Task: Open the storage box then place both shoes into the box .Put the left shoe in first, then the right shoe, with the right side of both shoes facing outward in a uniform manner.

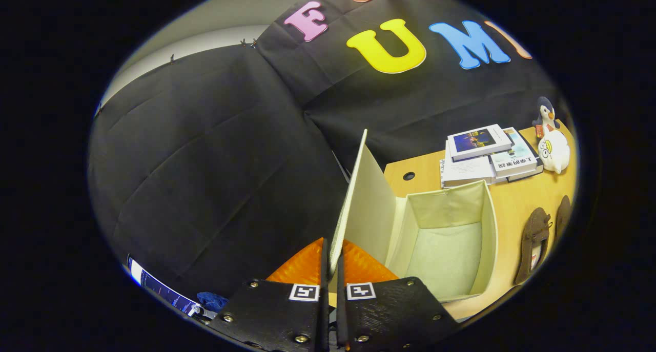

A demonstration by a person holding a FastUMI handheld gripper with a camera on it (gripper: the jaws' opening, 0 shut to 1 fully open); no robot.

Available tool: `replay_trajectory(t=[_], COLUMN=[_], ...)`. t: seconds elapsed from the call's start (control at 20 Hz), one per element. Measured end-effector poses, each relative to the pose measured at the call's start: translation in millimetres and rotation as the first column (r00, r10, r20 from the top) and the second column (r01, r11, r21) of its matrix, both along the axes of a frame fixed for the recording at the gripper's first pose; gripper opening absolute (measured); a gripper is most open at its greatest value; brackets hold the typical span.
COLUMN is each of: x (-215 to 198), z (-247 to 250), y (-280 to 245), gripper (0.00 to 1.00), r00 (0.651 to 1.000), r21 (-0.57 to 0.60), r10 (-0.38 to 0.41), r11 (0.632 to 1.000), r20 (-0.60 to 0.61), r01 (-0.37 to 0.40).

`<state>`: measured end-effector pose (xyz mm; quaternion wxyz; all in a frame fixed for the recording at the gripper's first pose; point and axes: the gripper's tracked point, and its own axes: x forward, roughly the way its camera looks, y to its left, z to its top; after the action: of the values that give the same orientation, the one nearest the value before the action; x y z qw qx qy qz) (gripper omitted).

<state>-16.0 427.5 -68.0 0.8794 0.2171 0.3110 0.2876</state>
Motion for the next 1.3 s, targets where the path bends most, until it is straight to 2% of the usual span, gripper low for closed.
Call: replay_trajectory(t=[0.2,0.25,0.3,0.4,0.5,0.55,0.6,0.85,1.05,1.3], x=[1.6,-0.3,0.8,-0.4,0.0,-1.5,-2.1,11.9,31.6,46.3], z=[-3.0,-4.0,-4.0,-4.3,-7.2,-8.8,-6.1,-6.9,-5.7,-8.9], y=[20.1,26.6,30.4,29.5,26.3,22.1,10.6,-42.3,-105.2,-183.9], gripper=[0.05,0.1,0.1,0.28,0.68,0.94,0.98,0.98,0.97,0.97], r00=[0.999,0.998,0.997,0.993,0.988,0.986,0.984,0.976,0.971,0.957], r21=[0.004,0.007,-0.01,-0.036,-0.058,-0.072,-0.089,-0.169,-0.227,-0.319], r10=[0.04,0.061,0.075,0.1,0.122,0.131,0.135,0.112,0.04,-0.044], r11=[0.999,0.998,0.997,0.995,0.991,0.99,0.988,0.982,0.974,0.938], r20=[0.007,0.011,0.027,0.067,0.09,0.099,0.113,0.184,0.237,0.286], r01=[-0.04,-0.062,-0.074,-0.098,-0.118,-0.124,-0.125,-0.081,0.015,0.138])
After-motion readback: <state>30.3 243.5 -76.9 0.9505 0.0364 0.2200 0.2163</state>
